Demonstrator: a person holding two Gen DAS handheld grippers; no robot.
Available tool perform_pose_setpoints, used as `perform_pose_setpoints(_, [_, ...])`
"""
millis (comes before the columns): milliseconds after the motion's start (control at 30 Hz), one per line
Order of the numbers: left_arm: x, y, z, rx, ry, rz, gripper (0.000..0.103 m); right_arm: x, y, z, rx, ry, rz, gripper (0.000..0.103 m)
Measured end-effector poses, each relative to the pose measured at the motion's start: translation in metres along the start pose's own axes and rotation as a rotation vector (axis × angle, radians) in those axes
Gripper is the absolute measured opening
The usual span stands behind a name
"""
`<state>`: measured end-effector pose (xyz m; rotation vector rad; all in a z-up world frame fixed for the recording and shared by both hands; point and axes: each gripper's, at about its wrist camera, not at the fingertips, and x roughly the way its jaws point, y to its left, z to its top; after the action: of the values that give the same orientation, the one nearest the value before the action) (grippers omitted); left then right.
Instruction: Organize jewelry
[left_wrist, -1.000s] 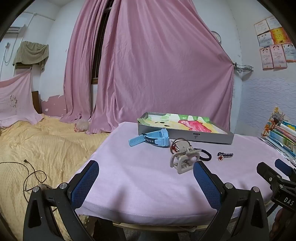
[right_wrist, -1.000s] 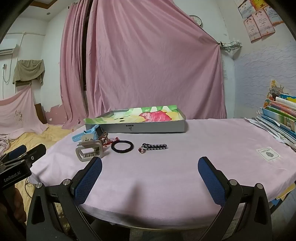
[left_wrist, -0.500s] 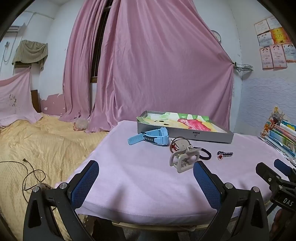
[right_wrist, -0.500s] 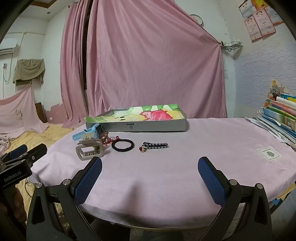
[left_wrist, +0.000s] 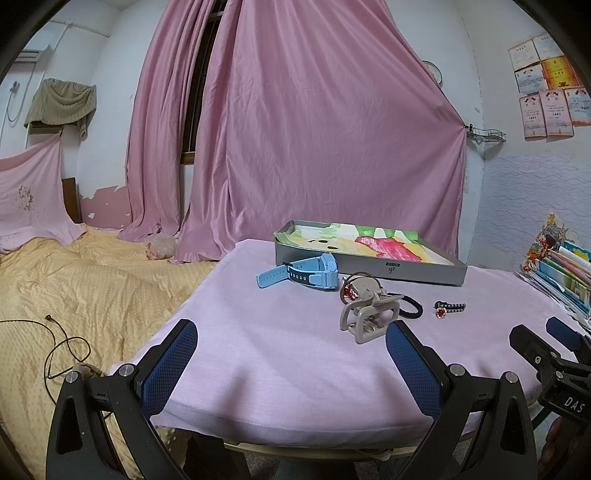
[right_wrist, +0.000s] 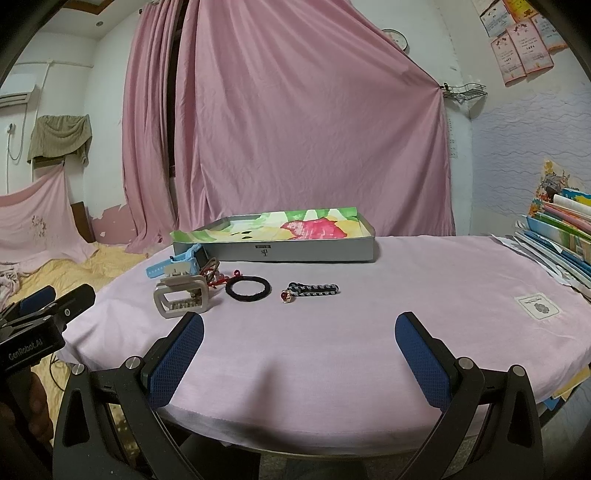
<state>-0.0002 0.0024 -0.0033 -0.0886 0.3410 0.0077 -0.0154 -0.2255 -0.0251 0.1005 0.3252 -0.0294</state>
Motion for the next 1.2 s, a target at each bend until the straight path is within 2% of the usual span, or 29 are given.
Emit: perform_pose_setpoints(1200, [0.004,0.001,-0.004,-0.002,0.005,0.001,0.102,0.012,0.004,-0.004,-0.002,0.017,0.004,0.102])
